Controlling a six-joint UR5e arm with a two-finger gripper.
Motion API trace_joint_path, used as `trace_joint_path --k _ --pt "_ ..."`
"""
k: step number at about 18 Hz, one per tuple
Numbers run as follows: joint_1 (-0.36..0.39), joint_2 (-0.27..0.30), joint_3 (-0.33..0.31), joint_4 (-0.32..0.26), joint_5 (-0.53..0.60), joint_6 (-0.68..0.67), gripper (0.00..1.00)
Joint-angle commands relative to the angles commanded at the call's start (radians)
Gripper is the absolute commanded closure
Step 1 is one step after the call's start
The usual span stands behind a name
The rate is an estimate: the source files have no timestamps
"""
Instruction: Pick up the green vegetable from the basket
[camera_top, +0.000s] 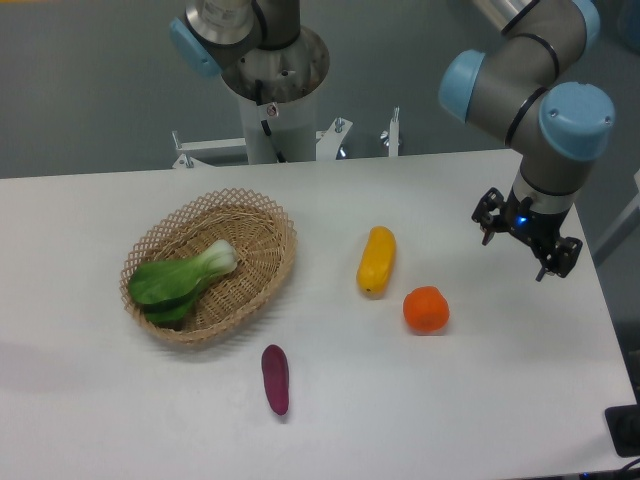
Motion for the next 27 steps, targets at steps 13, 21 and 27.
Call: trace_joint_path --k 13,21,27 --pt "-0.146 0.005 -0.006 0.000 -0.008 -0.221 0.00" --pt "-0.346 0.052 -0.090 0.000 -0.017 -0.333 0.00" --pt "-0.488 0.084 -0.175 0.002 -0.017 -0.446 0.00"
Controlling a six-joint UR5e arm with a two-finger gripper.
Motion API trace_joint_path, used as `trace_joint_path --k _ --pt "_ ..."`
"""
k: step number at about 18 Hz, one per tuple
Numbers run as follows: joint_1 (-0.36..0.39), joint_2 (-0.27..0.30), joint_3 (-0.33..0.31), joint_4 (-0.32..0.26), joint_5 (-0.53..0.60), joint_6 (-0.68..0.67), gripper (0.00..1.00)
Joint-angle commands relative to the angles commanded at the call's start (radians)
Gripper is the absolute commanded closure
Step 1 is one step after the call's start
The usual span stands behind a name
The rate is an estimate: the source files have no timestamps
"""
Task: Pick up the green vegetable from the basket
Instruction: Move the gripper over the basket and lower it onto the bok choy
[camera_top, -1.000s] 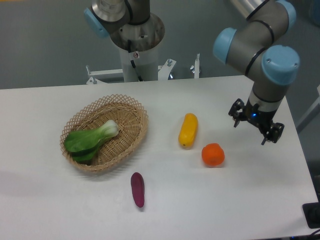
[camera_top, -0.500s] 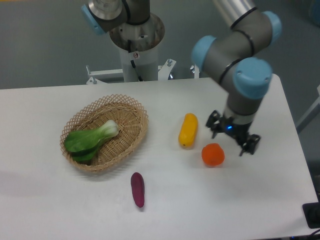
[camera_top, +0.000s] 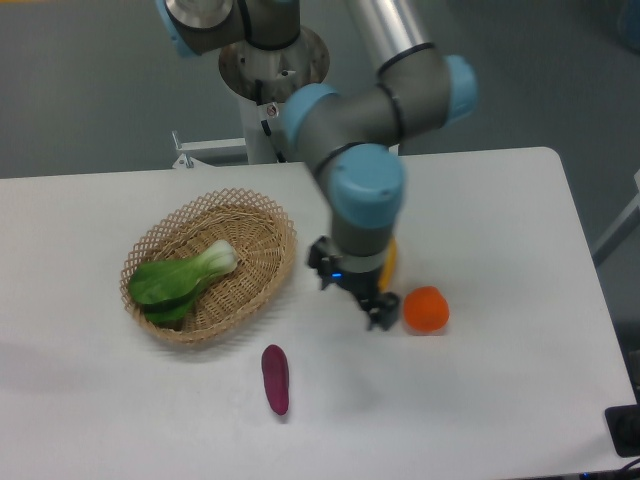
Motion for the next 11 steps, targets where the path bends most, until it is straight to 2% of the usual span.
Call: trace_joint_path --k 4,7,11 --pt "-0.084 0.026 -0.060 -0.002 0.000 -0.051 0.00" --pt "-0.143 0.026 -0.080 -0.002 -0.005 -0.100 0.00" --pt "-0.184 0.020 -0.126 0.000 -0.089 -0.143 0.00"
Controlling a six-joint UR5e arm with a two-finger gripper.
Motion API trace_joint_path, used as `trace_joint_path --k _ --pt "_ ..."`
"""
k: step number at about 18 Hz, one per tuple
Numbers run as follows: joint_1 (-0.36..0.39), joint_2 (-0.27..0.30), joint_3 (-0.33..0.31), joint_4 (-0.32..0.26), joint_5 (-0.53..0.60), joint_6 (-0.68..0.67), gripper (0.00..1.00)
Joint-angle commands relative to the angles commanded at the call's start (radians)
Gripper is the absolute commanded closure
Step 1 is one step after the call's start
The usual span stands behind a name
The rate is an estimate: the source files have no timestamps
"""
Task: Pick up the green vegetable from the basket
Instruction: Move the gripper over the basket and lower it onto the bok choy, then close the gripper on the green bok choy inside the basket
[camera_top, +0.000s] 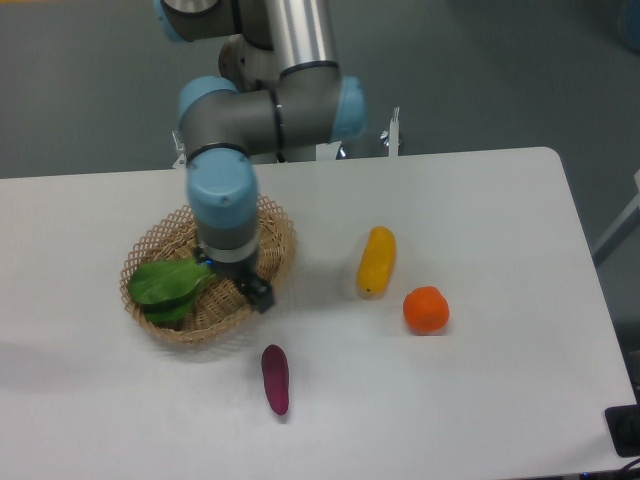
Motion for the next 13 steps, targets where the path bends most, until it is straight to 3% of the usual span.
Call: trace_joint_path --k 13 --pt "-0.051 -0.089 -0.005 0.002 0.001 -0.104 0.00"
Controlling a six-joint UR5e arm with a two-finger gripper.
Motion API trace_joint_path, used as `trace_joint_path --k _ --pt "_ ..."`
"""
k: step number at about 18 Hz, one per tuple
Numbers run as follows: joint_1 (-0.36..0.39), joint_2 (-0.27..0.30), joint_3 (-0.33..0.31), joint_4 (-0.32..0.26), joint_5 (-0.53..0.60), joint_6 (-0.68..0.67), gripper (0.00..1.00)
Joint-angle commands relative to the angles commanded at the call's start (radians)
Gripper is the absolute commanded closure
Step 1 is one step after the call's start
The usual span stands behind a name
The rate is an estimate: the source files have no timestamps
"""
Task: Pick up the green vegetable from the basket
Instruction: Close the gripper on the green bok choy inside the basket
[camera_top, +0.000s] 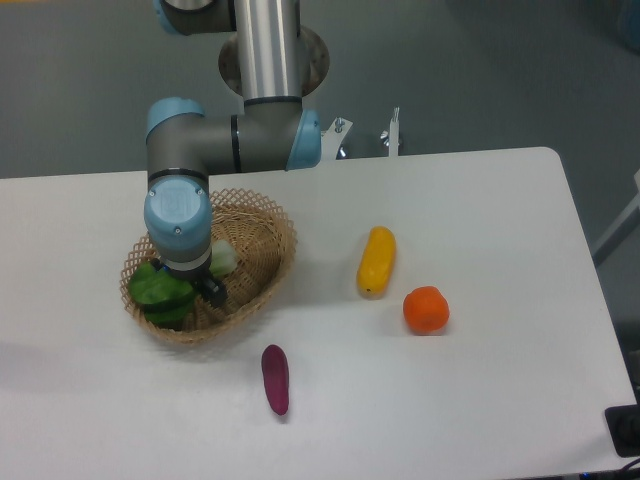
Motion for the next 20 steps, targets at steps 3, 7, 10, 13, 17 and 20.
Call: trace_joint_path --k 3,7,10,13,17,20 --pt "-0.002 -0.006 -0.002 0.002 0.002 -0.021 0.00" --pt "-0.002 0.000 0.003 -0.009 0.002 -0.034 0.58" --pt "-0.002 0.017 0.003 -0.012 -0.002 -0.051 0.96" --pt "0.006 0.058 0.008 -0.052 -0.028 -0.068 1.00" --pt "0.043 0.107 0.018 -0.078 -0.032 -0.068 1.00" --pt "0.077 0.124 0.043 -0.071 -0.026 -0.055 0.98"
